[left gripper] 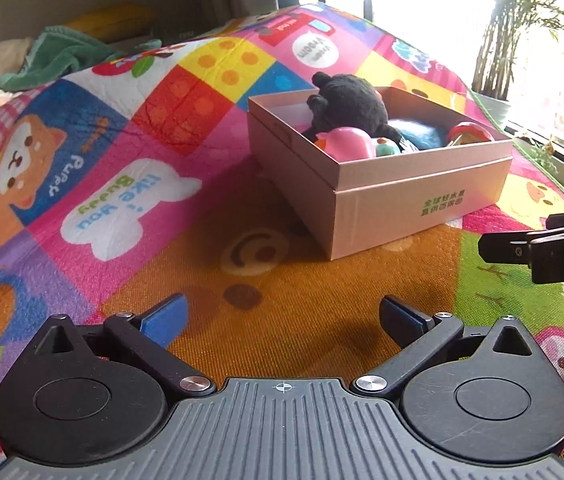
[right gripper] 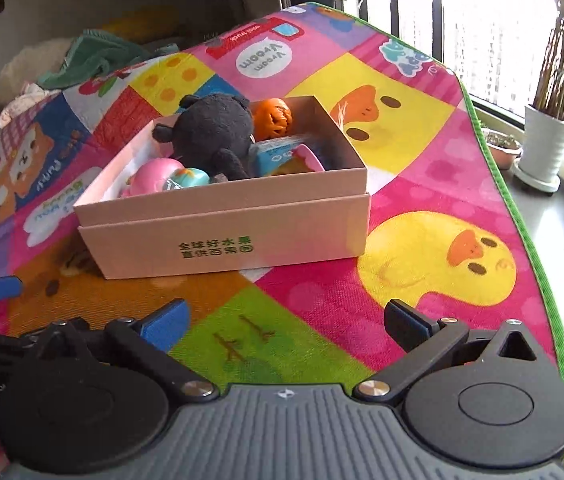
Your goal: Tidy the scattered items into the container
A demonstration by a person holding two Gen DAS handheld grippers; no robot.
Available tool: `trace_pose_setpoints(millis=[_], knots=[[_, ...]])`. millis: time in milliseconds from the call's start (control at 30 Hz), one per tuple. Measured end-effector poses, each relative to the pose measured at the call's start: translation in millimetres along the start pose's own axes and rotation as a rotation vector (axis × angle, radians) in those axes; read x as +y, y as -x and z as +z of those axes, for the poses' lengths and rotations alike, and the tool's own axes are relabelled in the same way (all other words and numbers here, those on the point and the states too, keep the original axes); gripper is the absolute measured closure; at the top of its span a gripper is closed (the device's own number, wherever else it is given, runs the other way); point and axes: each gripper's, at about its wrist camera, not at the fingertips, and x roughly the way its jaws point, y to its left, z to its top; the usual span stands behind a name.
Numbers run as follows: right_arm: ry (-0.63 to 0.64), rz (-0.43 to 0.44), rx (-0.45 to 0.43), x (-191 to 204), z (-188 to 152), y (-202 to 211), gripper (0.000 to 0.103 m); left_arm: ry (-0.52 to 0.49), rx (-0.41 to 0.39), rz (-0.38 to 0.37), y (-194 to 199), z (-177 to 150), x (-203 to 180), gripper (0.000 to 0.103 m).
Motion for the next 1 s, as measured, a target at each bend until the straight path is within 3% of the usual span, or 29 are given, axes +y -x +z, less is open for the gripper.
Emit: trace_pose_setpoints(millis=[100,433,533,700,1000], knots=[[0.030,-0.017,0.066,-2.1,6.2,-17.2,0.000,0.010,0.003,0.008,-10.8,6.0,-2.1,0.000],[0.231,-0.076,-0.055,20.2,-2.2,-15.1,0.000,0.027,0.018,-0.011,-20.2,7.0,-2.3,0.000],[0.212,-0.057,-0.047,17.3,-0.4,-16.8,0.000,0.031,0.019,-0.015,-19.8,6.9,-1.6,0.000],[0.063,0.050,-0.004,-7.4,3.5,-23.9,0.000,0.035,0.018,-0.019,-19.7,7.1,-1.1,0.000],[0.081,0.030,0.002,-2.1,2.5,-25.2,0.000,0.035,0.020,-0.020,-19.8,7.5,0.1,0.000]])
